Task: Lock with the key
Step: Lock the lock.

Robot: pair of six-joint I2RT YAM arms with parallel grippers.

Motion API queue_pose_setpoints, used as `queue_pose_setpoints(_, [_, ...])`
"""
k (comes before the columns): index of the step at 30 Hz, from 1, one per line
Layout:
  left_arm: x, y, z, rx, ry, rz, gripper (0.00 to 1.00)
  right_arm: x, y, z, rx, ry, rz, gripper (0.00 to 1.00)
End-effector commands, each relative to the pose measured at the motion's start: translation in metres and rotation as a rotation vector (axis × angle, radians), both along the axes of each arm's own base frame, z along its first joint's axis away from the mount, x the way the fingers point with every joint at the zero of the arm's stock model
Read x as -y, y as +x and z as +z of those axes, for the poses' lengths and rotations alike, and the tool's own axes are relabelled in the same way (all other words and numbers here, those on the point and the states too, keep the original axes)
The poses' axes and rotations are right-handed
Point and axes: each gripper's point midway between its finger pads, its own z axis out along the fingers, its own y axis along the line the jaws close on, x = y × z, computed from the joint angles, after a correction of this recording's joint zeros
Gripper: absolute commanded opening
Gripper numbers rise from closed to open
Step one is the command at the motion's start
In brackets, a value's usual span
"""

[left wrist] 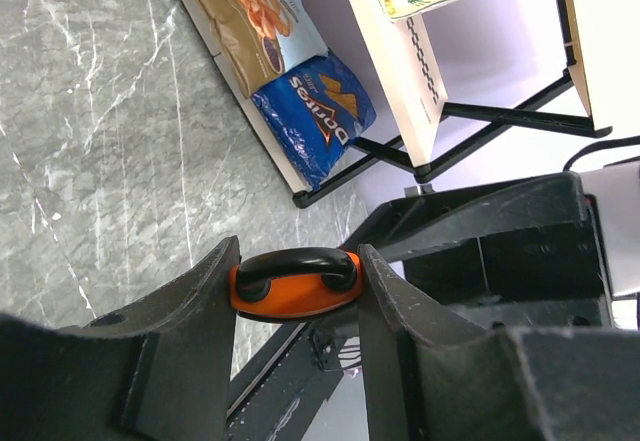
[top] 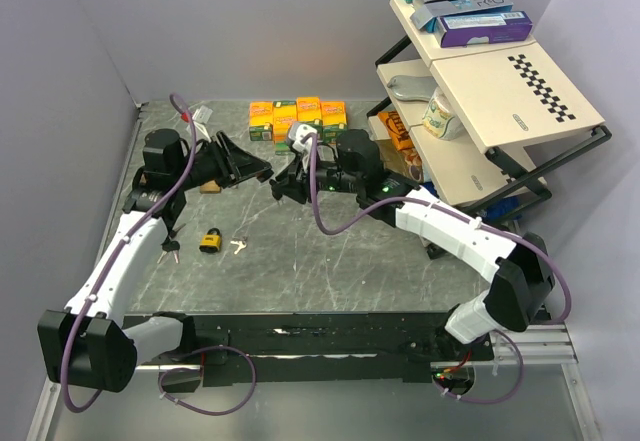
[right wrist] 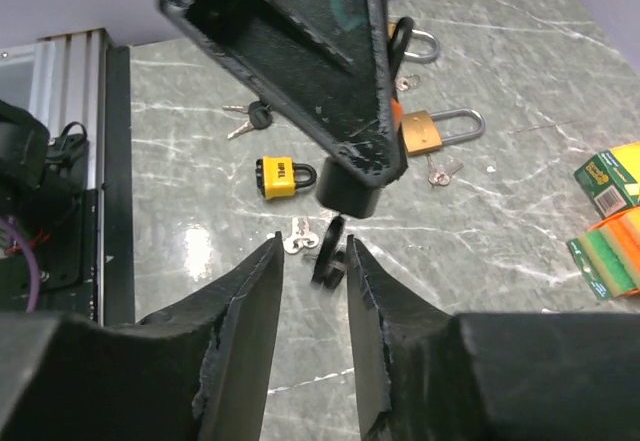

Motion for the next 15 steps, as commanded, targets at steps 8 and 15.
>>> queue_pose_setpoints(8, [0.001, -0.002, 0.039, 0.119, -0.033, -0.004, 0.01, -0.010, 0.011, 0.010, 0.035, 0.005, -0.009, 0.22])
queue_pose_setpoints(15, [-0.004, 0.008, 0.039, 0.112, -0.015, 0.052, 0.01, -0.007, 0.008, 0.008, 0.020, 0.007, -0.015, 0.00])
